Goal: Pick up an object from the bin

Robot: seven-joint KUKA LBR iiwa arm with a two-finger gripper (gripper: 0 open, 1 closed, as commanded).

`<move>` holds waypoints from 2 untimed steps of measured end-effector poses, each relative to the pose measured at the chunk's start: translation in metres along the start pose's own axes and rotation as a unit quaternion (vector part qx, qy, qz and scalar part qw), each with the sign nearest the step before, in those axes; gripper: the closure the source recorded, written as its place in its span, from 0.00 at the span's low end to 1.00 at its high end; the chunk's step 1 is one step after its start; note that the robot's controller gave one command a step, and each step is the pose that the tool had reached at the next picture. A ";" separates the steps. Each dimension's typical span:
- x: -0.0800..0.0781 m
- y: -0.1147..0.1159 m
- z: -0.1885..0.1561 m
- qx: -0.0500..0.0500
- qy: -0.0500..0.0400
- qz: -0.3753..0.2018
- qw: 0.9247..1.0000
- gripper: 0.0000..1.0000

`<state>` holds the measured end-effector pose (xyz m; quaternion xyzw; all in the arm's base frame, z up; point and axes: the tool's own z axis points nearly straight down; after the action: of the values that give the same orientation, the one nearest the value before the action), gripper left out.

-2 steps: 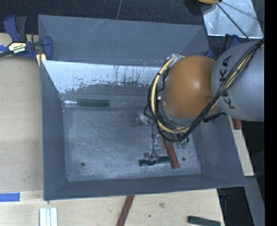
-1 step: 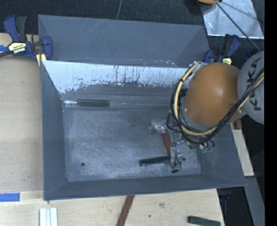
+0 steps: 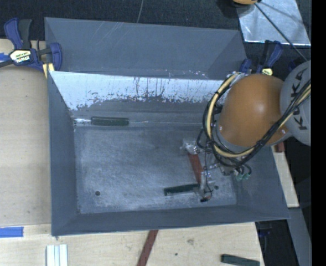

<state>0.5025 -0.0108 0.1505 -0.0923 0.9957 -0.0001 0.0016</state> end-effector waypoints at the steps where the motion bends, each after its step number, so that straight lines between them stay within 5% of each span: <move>1: 0.006 0.005 0.072 0.000 -0.002 0.015 1.000 0.00; 2: -0.001 0.005 0.098 0.000 -0.016 0.035 0.999 1.00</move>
Offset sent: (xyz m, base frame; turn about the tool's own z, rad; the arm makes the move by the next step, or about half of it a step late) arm -0.0122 0.0037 -0.0805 0.1213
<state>0.5026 -0.0052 0.0529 -0.0579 0.9982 0.0010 0.0180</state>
